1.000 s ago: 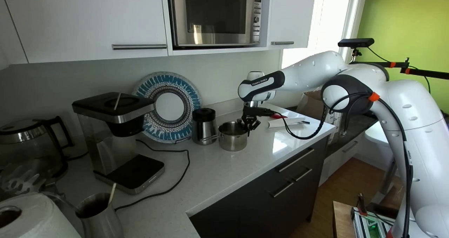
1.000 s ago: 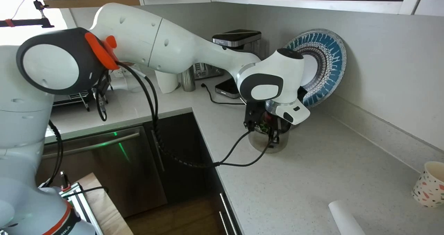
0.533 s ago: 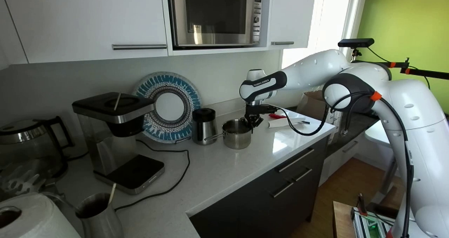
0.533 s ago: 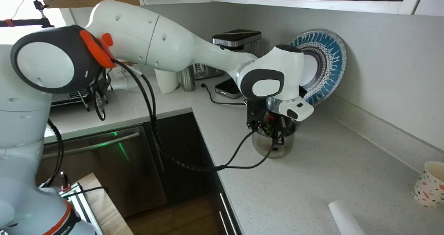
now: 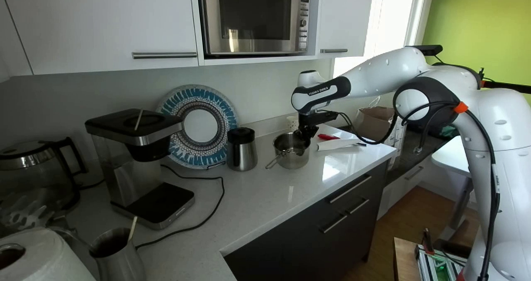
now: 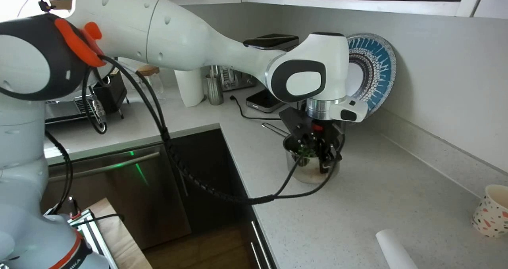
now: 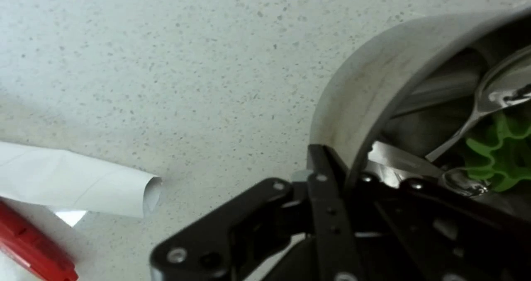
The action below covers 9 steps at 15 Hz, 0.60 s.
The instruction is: Move the utensils from the silver pot to the countertop
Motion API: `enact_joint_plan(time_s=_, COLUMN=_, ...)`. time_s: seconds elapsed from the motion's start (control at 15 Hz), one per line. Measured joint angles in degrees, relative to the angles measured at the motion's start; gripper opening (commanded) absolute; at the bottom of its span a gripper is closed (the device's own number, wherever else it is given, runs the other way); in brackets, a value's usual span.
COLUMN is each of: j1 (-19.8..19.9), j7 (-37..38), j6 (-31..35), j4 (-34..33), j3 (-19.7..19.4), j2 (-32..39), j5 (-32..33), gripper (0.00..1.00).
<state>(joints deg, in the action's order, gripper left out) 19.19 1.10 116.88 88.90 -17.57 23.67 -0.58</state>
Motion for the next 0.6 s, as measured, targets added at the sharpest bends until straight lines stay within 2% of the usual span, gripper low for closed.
enact_joint_plan(time_s=0.33, j1=3.3, j7=-16.6, j6=-3.5, j4=0.9, j3=1.3, j2=-2.5, j5=-1.1, gripper=0.04)
enact_joint_plan(time_s=0.6, j1=4.2, j7=-20.3, j6=-4.5, j4=1.6, j3=2.4, j2=-3.1, j5=-2.5, gripper=0.01)
